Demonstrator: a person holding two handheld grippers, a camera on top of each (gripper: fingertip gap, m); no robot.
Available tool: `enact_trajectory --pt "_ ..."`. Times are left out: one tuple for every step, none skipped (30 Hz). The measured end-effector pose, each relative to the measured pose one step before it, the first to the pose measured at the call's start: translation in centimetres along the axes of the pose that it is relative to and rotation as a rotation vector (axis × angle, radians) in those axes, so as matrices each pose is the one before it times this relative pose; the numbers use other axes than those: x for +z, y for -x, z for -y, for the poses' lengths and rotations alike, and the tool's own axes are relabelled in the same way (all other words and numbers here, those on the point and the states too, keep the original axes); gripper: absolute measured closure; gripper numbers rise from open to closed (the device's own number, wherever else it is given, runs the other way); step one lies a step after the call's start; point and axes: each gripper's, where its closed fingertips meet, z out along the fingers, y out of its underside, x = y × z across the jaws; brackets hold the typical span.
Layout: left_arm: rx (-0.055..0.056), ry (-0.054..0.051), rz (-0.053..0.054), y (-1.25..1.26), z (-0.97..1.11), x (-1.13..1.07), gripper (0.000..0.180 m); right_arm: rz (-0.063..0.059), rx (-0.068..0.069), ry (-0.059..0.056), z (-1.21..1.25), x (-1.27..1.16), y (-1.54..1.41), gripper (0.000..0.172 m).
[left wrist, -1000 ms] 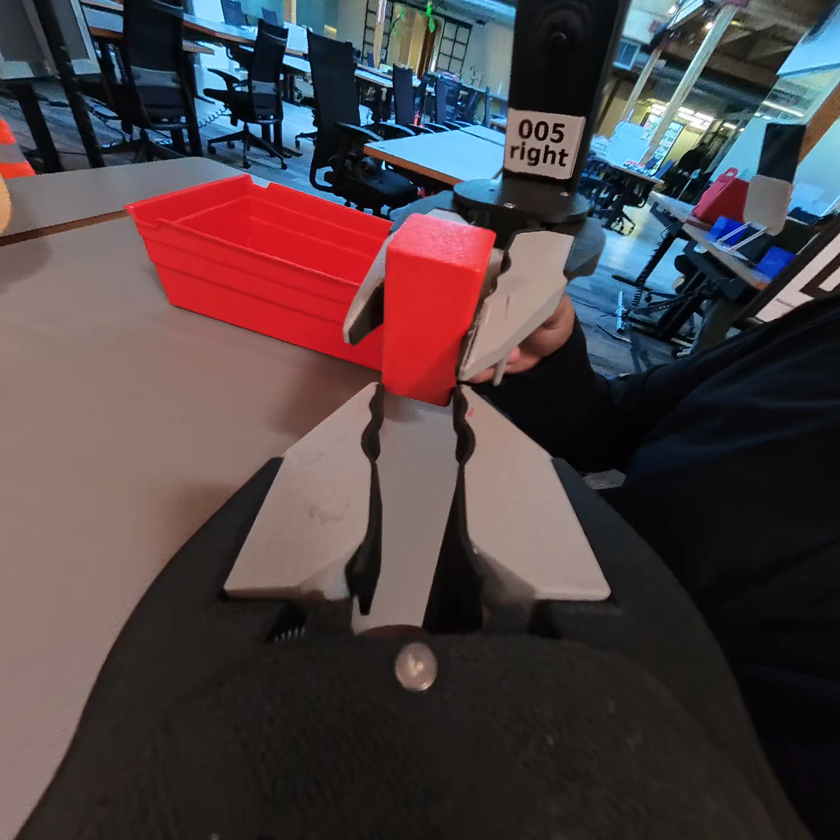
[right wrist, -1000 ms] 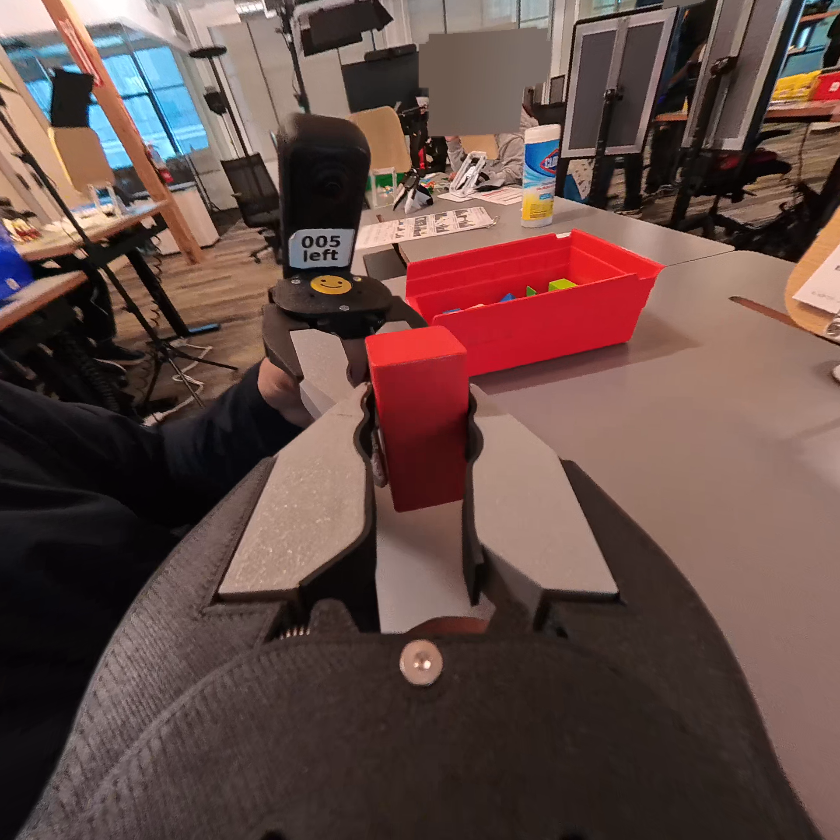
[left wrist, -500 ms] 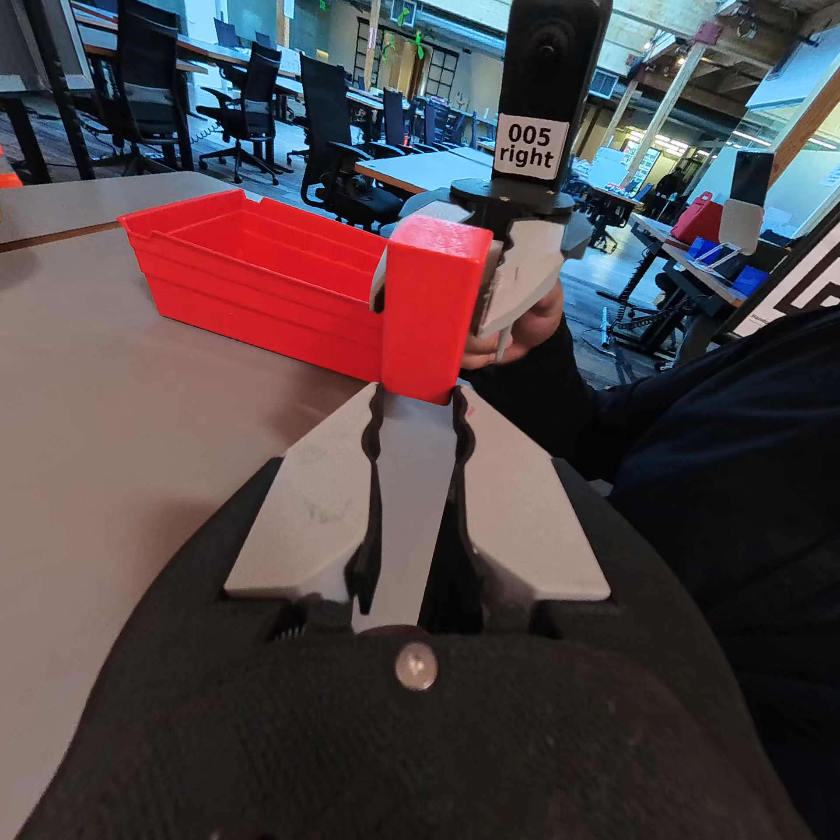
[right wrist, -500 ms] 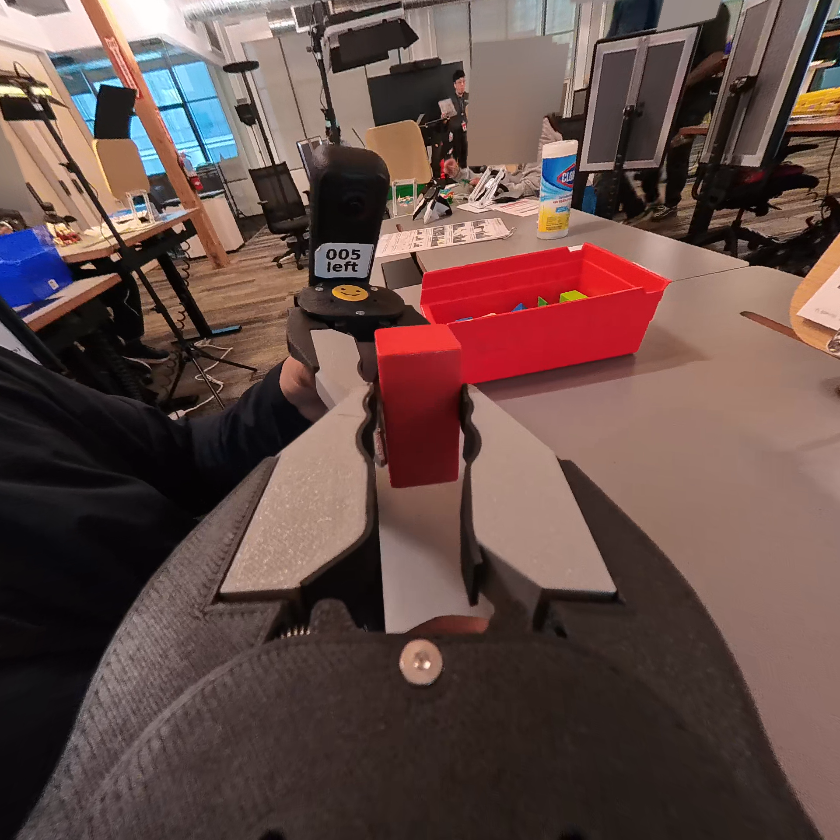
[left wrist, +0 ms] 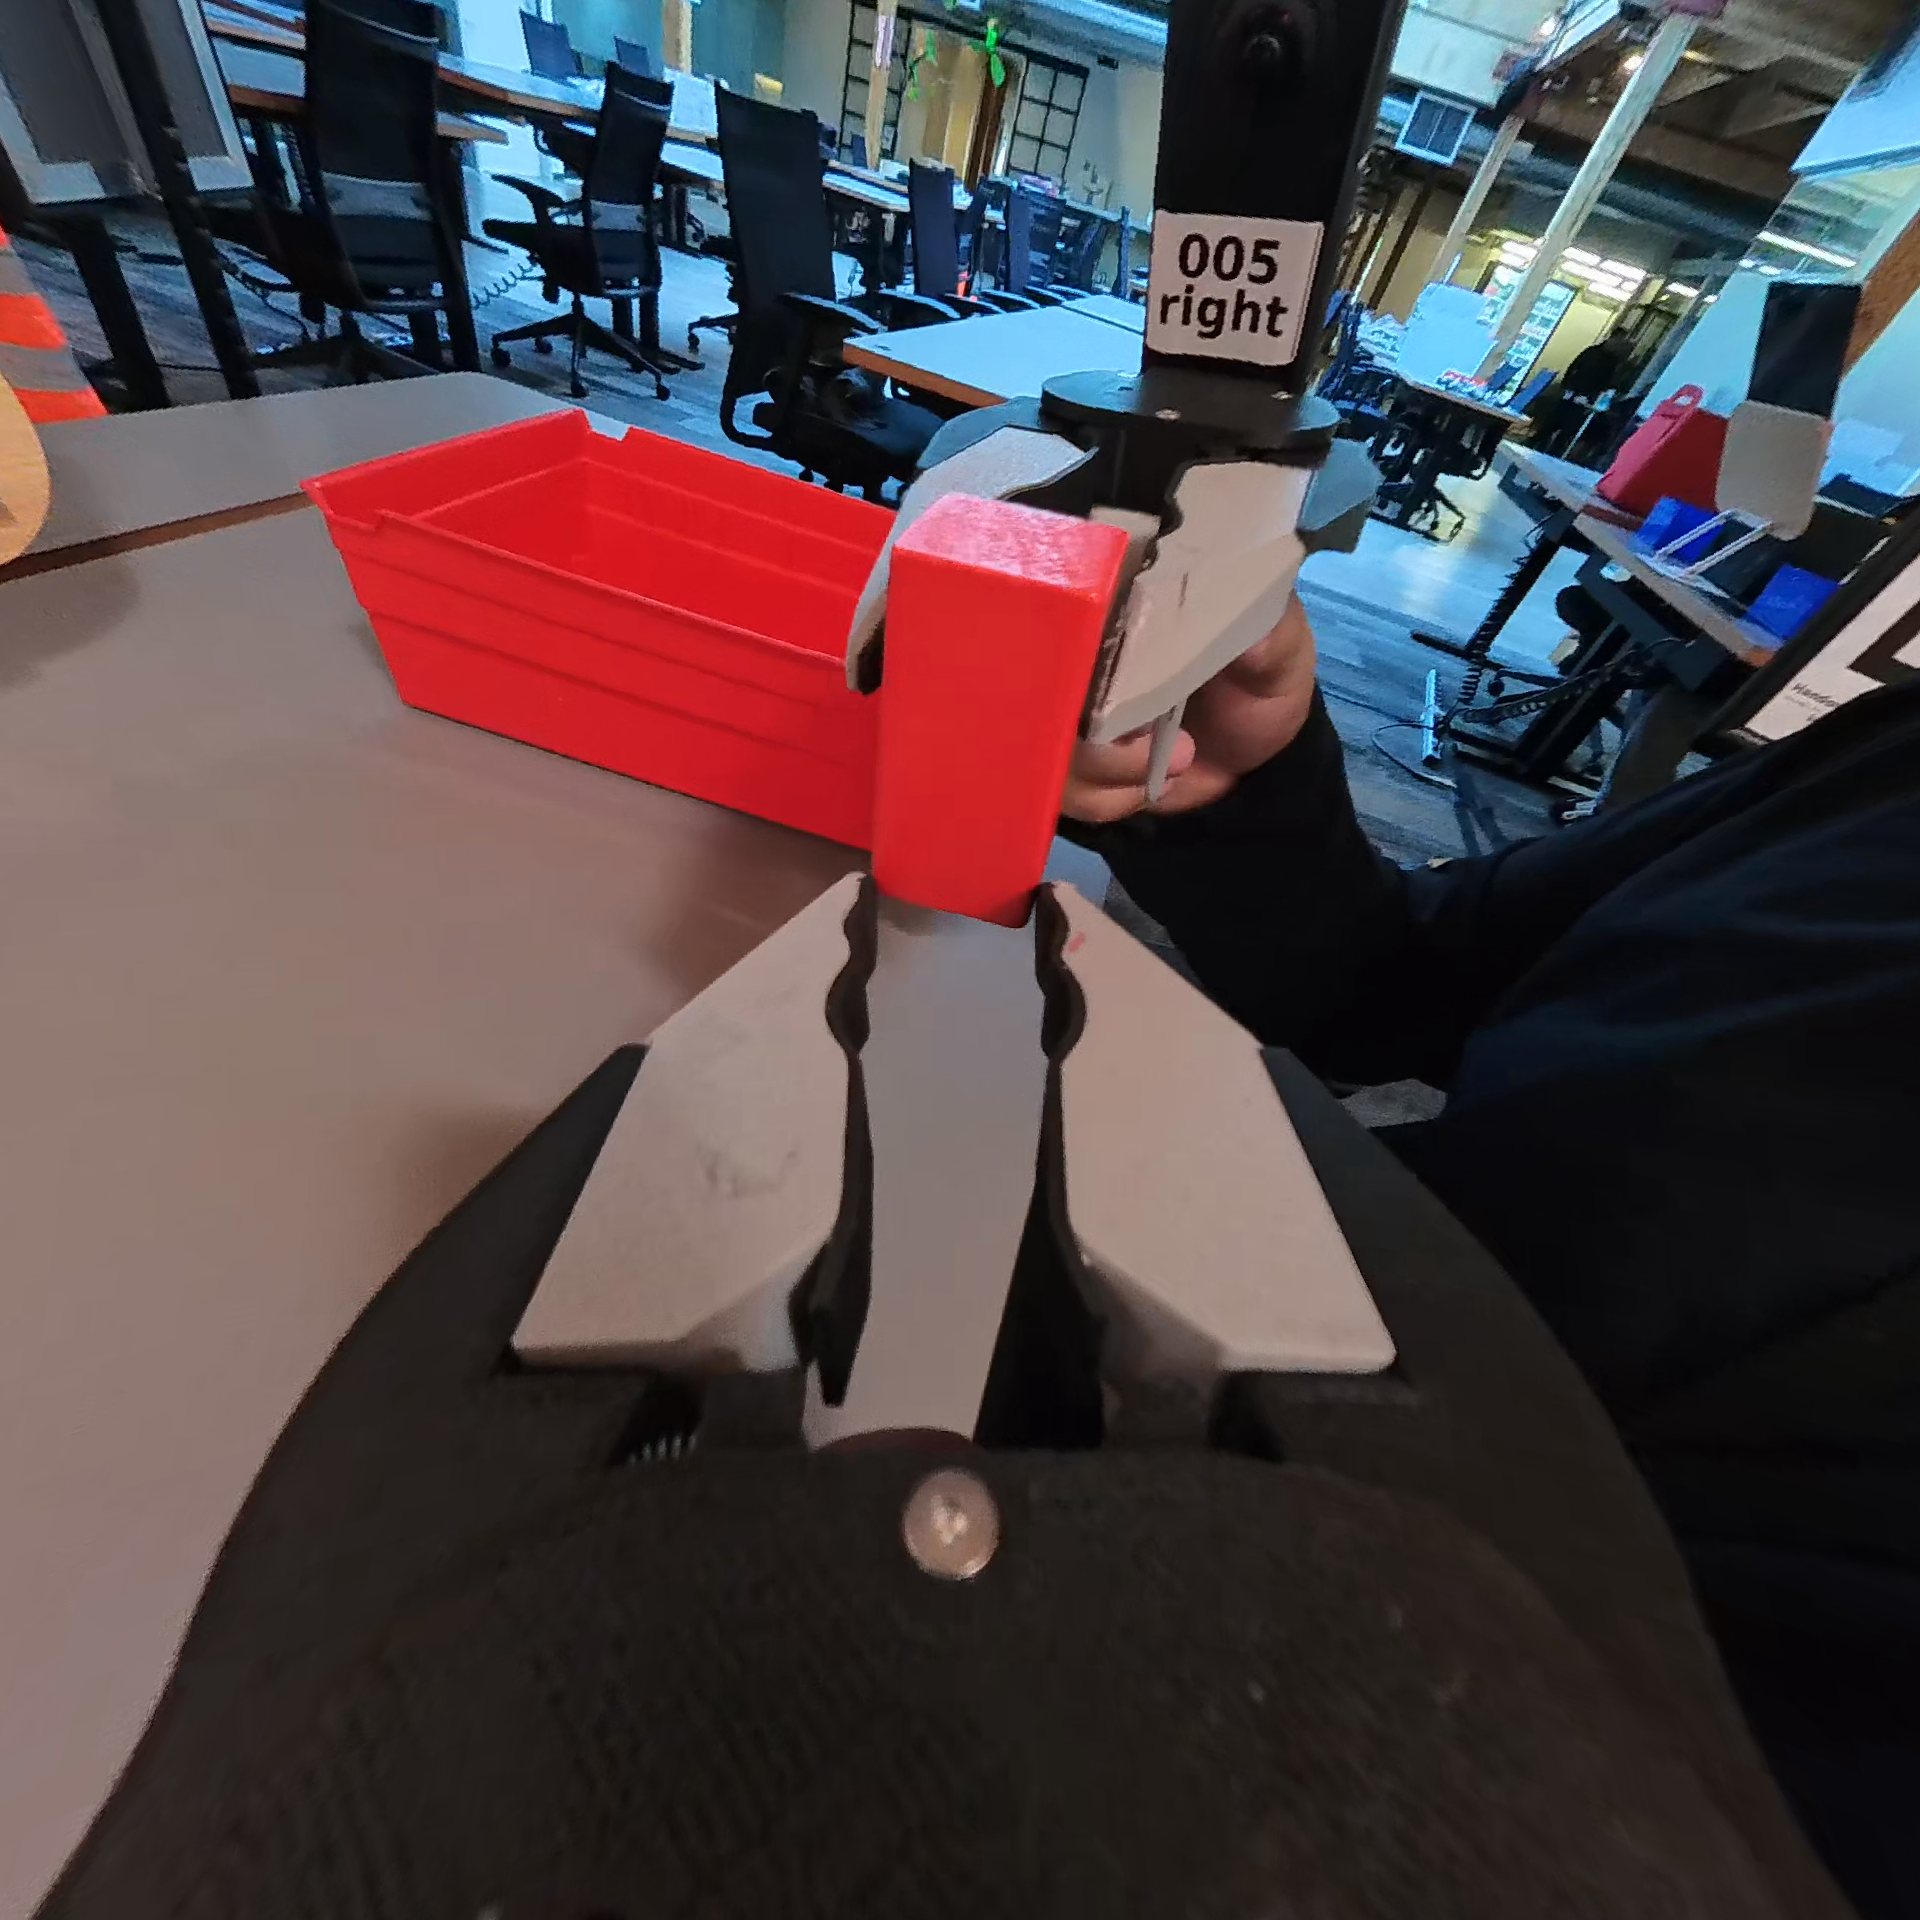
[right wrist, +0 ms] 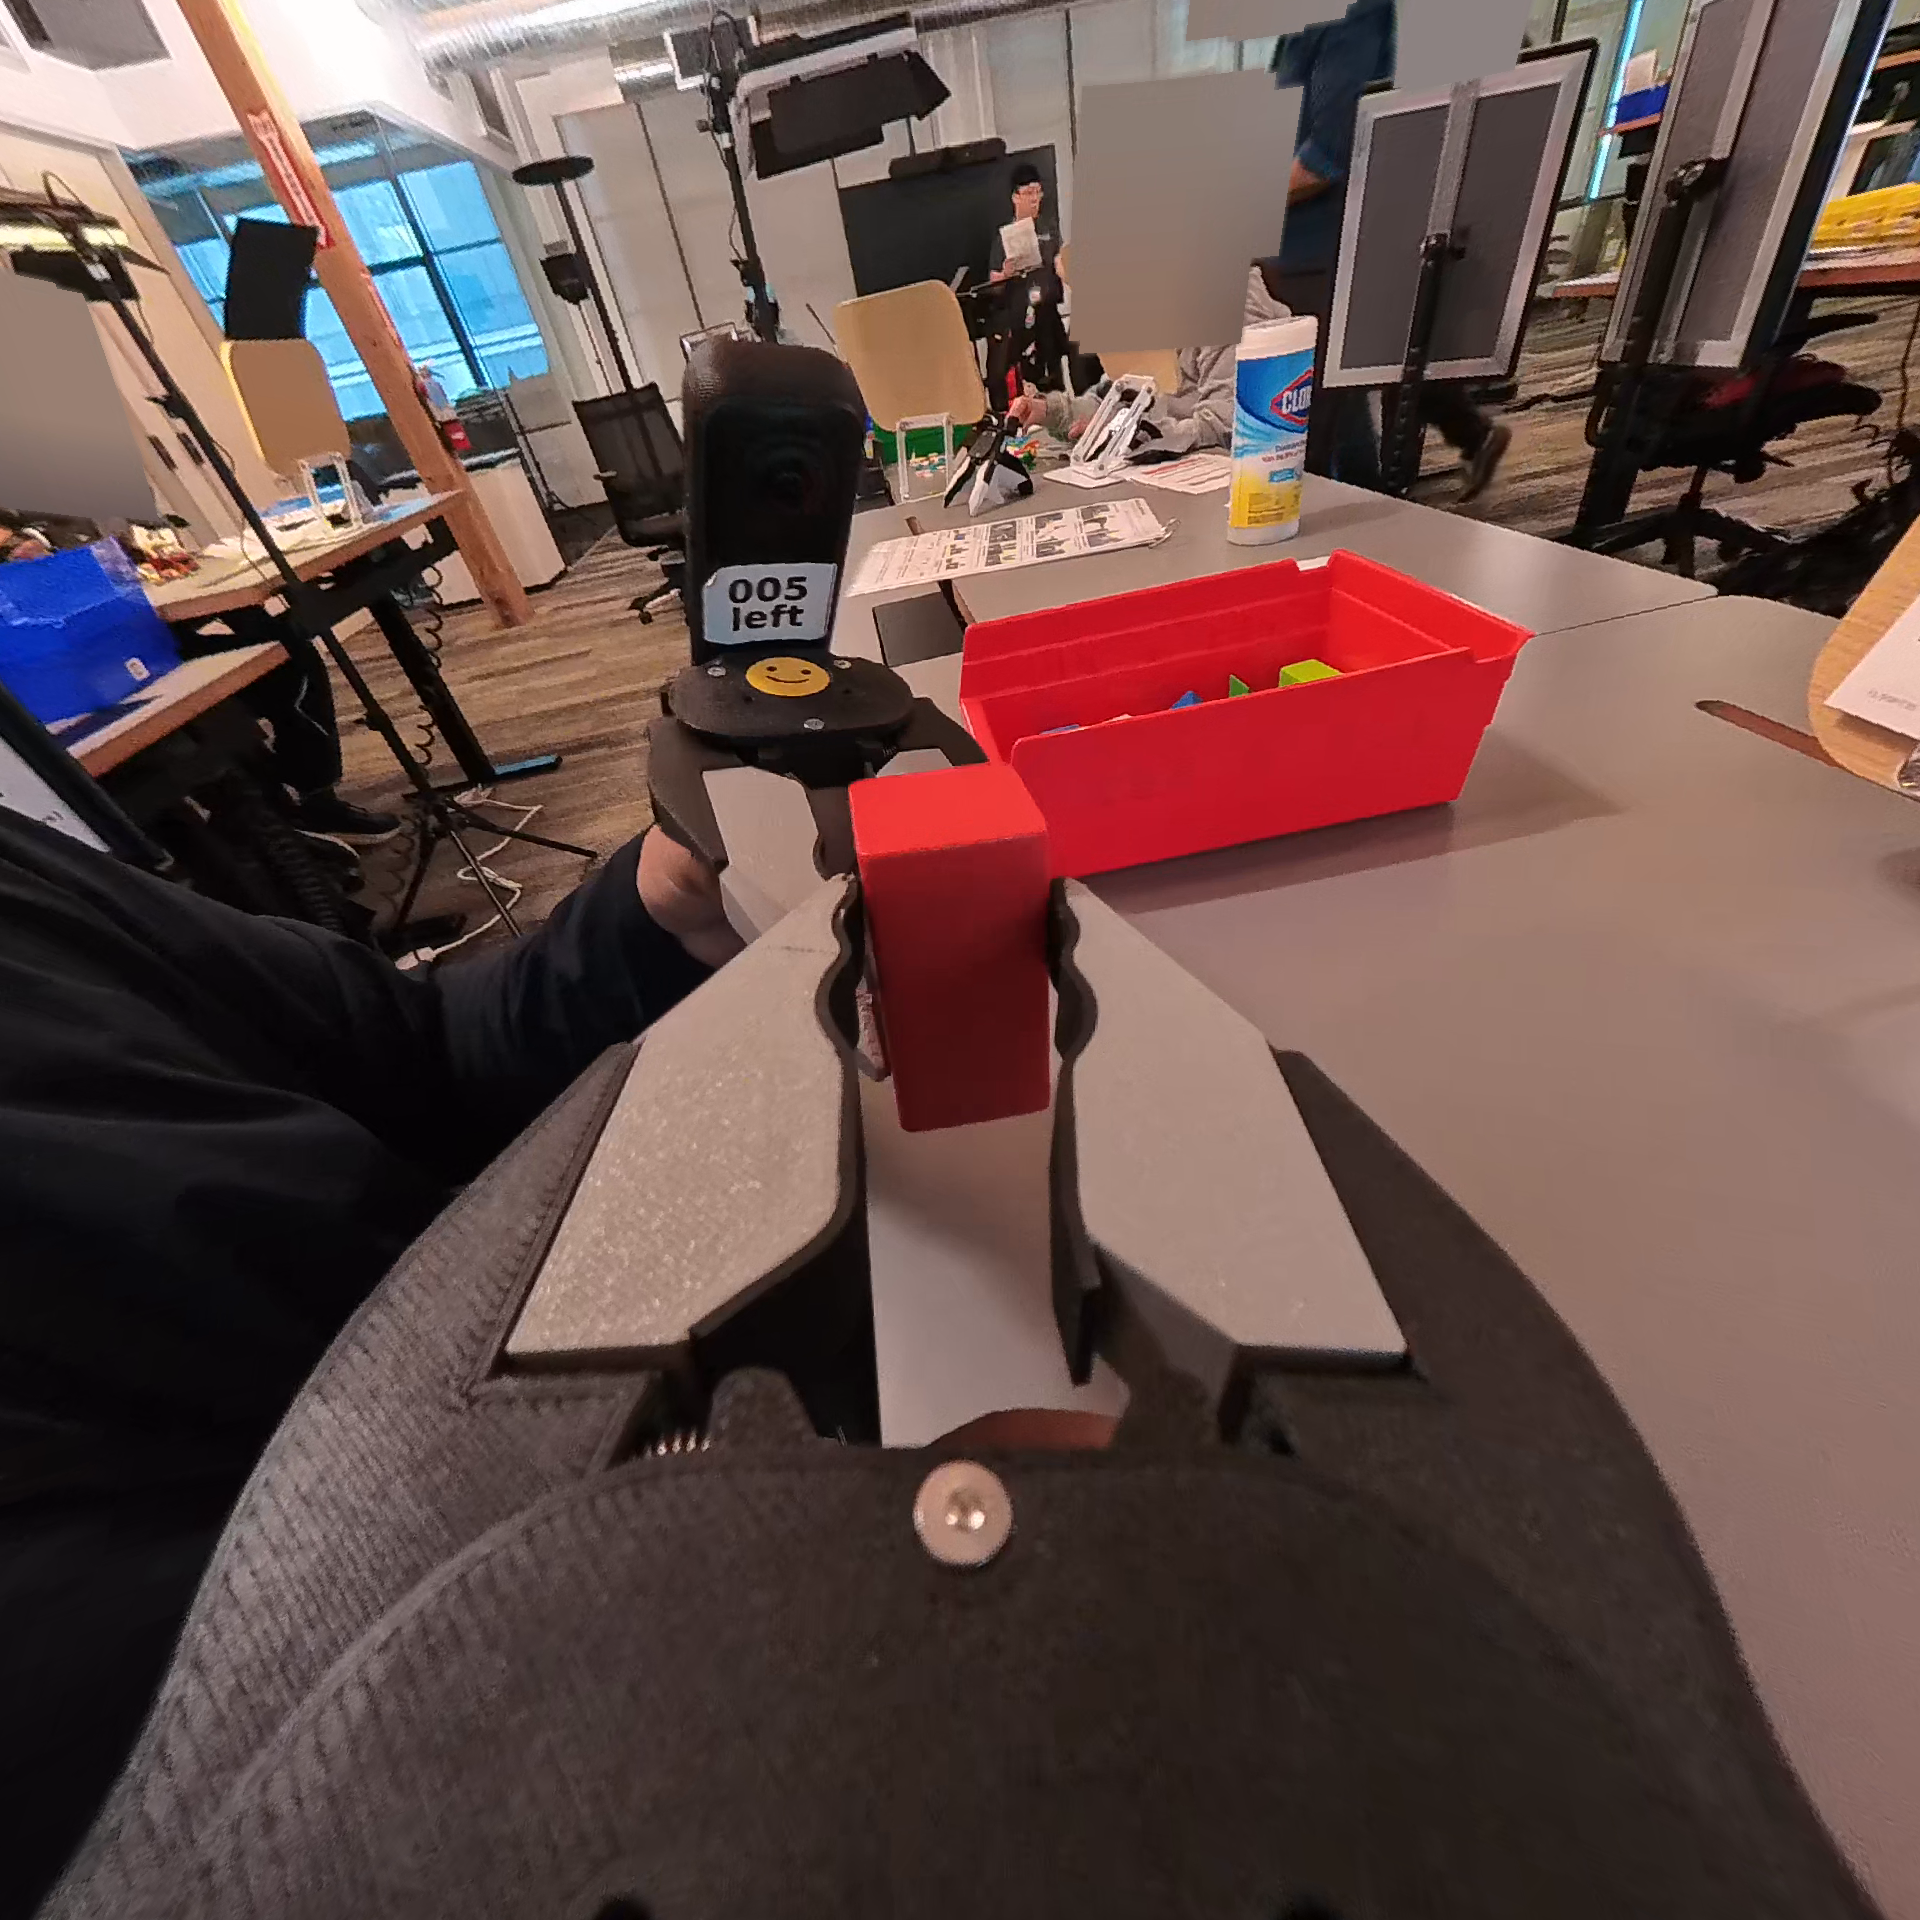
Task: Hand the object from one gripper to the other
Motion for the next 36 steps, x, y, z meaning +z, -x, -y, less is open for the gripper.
enact_trajectory --pt "-0.005 -0.0041 -0.0063 -0.049 0.055 -0.031 0.154 0.0004 -0.0001 -0.0001 0.047 -0.04 0.014 0.14" --pt "-0.007 -0.0032 -0.0058 -0.027 0.038 0.011 0.154 -0.0033 -0.0033 0.0013 0.033 -0.018 -0.015 0.14" --pt "-0.0115 -0.005 -0.008 -0.051 0.045 0.033 0.154 -0.0052 -0.0053 -0.0002 0.045 -0.024 -0.008 0.14" --pt "-0.0213 -0.0061 -0.0129 -0.086 0.056 0.068 0.154 -0.0059 -0.0061 -0.0006 0.079 -0.03 -0.012 0.141" --pt "-0.0301 -0.0068 -0.0119 -0.034 0.075 0.035 0.156 -0.0128 -0.0062 -0.005 0.181 -0.125 -0.117 0.142" --pt "-0.0257 -0.0039 -0.0153 -0.044 0.068 -0.129 0.169 -0.0365 -0.0142 -0.0095 0.328 -0.324 -0.496 0.142" --pt "-0.0146 0.0004 0.013 0.375 0.08 -0.293 0.166 -0.0418 -0.0167 -0.0149 0.561 -0.607 -0.676 0.142" --pt "-0.002 0.0139 0.041 0.781 0.018 -0.545 0.154 -0.0431 -0.012 -0.0135 0.695 -0.905 -0.875 0.142" --pt "0.0151 0.0205 0.065 1.108 -0.034 -0.818 0.147 -0.0545 -0.0037 -0.0127 0.79 -1.212 -1.261 0.142" --pt "0.03 0.01 0.0836 1.35 0.102 -1.066 0.146 -0.0742 0.0007 -0.0162 0.9 -1.462 -1.806 0.141" --pt "0.0328 -0.0097 0.08 1.288 0.351 -1.225 0.148 -0.0893 -0.0105 -0.0044 0.805 -1.512 -2.32 0.142" --pt "0.0214 -0.0233 0.0579 1.033 0.553 -1.249 0.15 -0.104 -0.0254 0.0257 0.415 -1.31 -2.919 0.142" --pt "0.0054 -0.0281 0.0349 0.762 0.625 -1.19 0.151 -0.1191 -0.029 0.0542 -0.079 -0.958 -3.546 0.142" --pt "-0.0063 -0.0296 0.0191 0.573 0.644 -1.054 0.152 -0.1266 -0.0238 0.0597 -0.386 -0.503 -3.964 0.142" --pt "-0.0102 -0.0289 0.0079 0.382 0.584 -0.899 0.152 -0.1094 -0.0102 0.0727 -0.82 0.092 -3.875 0.142" --pt "-0.012 -0.0262 0.001 0.234 0.515 -0.713 0.153 -0.075 0.0089 0.0941 -1.323 0.689 -3.36 0.142" --pt "-0.0121 -0.0208 -0.0048 0.08 0.42 -0.55 0.153 -0.049 0.0215 0.0968 -1.453 1.14 -2.743 0.142" --pt "-0.0097 -0.0145 -0.008 -0.032 0.309 -0.369 0.153 -0.0333 0.0194 0.1 -1.522 1.463 -2.15 0.141" --pt "-0.0038 -0.004 -0.0049 -0.042 0.124 -0.211 0.153 -0.0326 0.0035 0.1099 -1.614 1.698 -1.755 0.141" --pt "0.0062 0.0115 0.0064 0.083 -0.129 -0.074 0.152 -0.046 -0.0108 0.1062 -1.514 1.844 -1.568 0.141" --pt "0.0174 0.0283 0.0272 0.372 -0.439 0.031 0.152 -0.0442 -0.0184 0.0929 -1.26 1.93 -1.167 0.141" --pt "0.0262 0.0444 0.0457 0.623 -0.702 0.135 0.15 -0.0421 -0.0118 0.0821 -1.06 1.912 -0.905 0.141" --pt "0.033 0.0526 0.0541 0.691 -0.813 0.167 0.148 -0.0409 0.0004 0.0777 -0.965 1.836 -0.756 0.141" --pt "0.0349 0.0407 0.0575 0.684 -0.634 0.16 0.147 -0.0198 0.001 0.071 -0.843 1.718 -0.279 0.141" --pt "0.0347 0.0281 0.047 0.484 -0.43 0.123 0.147 -0.0028 0.0025 0.0653 -0.764 1.573 0.055 0.141" --pt "0.0313 0.0202 0.0298 0.235 -0.298 0.095 0.147 -0.0078 0.0077 0.0584 -0.668 1.387 -0.039 0.141" --pt "0.0255 0.0145 0.0139 0.039 -0.222 0.067 0.147 -0.019 0.0123 0.0429 -0.443 1.173 -0.254 0.141" --pt "0.0169 0.0075 0.0089 0.038 -0.12 0.04 0.147 -0.0189 0.0148 0.0306 -0.307 0.951 -0.299 0.141" --pt "0.008 0.0043 0.0072 0.108 -0.113 0.016 0.147 -0.0131 0.0174 0.0282 -0.321 0.799 -0.257 0.141" --pt "0.0008 0.0084 0.0051 0.192 -0.19 -0.004 0.146 -0.012 0.018 0.0182 -0.202 0.596 -0.278 0.141" --pt "-0.0051 0.0115 0.0092 0.375 -0.266 -0.043 0.146 -0.0093 0.0151 0.0075 -0.107 0.389 -0.26 0.142" --pt "-0.0086 0.0135 0.017 0.605 -0.341 -0.113 0.146 0.0035 0.01 -0.0057 0.032 0.139 -0.039 0.141" --pt "-0.0083 0.0176 0.0257 0.873 -0.458 -0.249 0.145 0.0042 0.0075 -0.0138 0.121 -0.091 -0.024 0.14" --pt "-0.002 0.0294 0.0425 1.294 -0.722 -0.429 0.144 0.0027 0.0053 -0.0124 0.101 -0.303 -0.031 0.139" --pt "-0.0006 0.0387 0.0838 2.129 -0.984 -0.638 0.143 -0.0046 0.0047 -0.0141 0.083 -0.603 -0.099 0.136" --pt "-0.0106 0.0411 0.1249 2.993 -1.221 -0.734 0.143 -0.0093 -0.0067 -0.0241 0.161 -0.945 -0.071 0.126"
